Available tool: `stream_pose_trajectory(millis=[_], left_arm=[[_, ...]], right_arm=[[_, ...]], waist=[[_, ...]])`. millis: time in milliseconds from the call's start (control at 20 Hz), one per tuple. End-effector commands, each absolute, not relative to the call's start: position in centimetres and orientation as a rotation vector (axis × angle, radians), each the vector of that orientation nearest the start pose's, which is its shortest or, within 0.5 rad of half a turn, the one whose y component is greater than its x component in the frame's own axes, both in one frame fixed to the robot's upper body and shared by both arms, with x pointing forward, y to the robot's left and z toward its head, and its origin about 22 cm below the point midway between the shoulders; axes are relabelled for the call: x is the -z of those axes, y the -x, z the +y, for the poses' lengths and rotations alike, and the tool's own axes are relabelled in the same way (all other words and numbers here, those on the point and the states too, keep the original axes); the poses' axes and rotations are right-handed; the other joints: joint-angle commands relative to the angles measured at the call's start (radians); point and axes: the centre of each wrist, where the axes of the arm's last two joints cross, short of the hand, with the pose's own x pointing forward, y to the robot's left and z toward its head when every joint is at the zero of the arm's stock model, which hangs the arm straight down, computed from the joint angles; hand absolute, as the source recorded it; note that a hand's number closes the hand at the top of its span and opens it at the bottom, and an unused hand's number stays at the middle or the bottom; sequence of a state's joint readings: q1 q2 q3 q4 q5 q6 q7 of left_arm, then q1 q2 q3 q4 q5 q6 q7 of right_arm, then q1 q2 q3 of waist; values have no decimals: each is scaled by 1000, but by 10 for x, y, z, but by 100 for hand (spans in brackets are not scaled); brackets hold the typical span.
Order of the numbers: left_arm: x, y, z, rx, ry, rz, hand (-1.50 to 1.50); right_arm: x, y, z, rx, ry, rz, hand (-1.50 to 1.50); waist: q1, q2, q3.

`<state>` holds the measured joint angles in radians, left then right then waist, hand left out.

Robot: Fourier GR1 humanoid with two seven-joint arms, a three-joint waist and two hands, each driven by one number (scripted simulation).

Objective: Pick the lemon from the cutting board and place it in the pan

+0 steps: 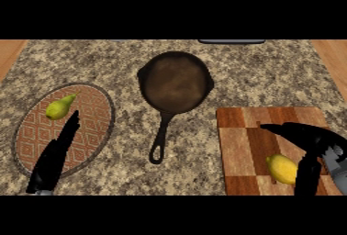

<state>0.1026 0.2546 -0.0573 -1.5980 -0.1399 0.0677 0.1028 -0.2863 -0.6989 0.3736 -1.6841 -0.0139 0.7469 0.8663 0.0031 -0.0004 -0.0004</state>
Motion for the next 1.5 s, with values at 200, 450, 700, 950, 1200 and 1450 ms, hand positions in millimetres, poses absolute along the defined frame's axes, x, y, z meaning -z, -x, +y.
stream_pose_trajectory(millis=[200,450,700,950,1200,1450], left_arm=[[-12,-204,282,245,-323,-1388,0],[-9,-230,267,266,-346,-1388,0],[-17,-247,279,267,-355,-1387,0],[3,-224,276,251,-314,-1369,0],[-19,-218,282,251,-354,-1386,0],[-18,-220,299,256,-347,-1374,0]], right_arm=[[-94,-278,-260,-1375,399,-472,-150],[-74,-273,-272,-1405,406,-454,-150],[-63,-262,-255,-1382,401,-464,-150],[-55,-260,-268,-1364,409,-498,-150],[-41,-262,-260,-1293,338,-574,150],[-34,-257,-265,-1248,285,-558,150]], waist=[[2,-1,0],[-3,1,1],[-5,0,0],[-3,0,0],[-1,0,1],[-2,-1,0]])
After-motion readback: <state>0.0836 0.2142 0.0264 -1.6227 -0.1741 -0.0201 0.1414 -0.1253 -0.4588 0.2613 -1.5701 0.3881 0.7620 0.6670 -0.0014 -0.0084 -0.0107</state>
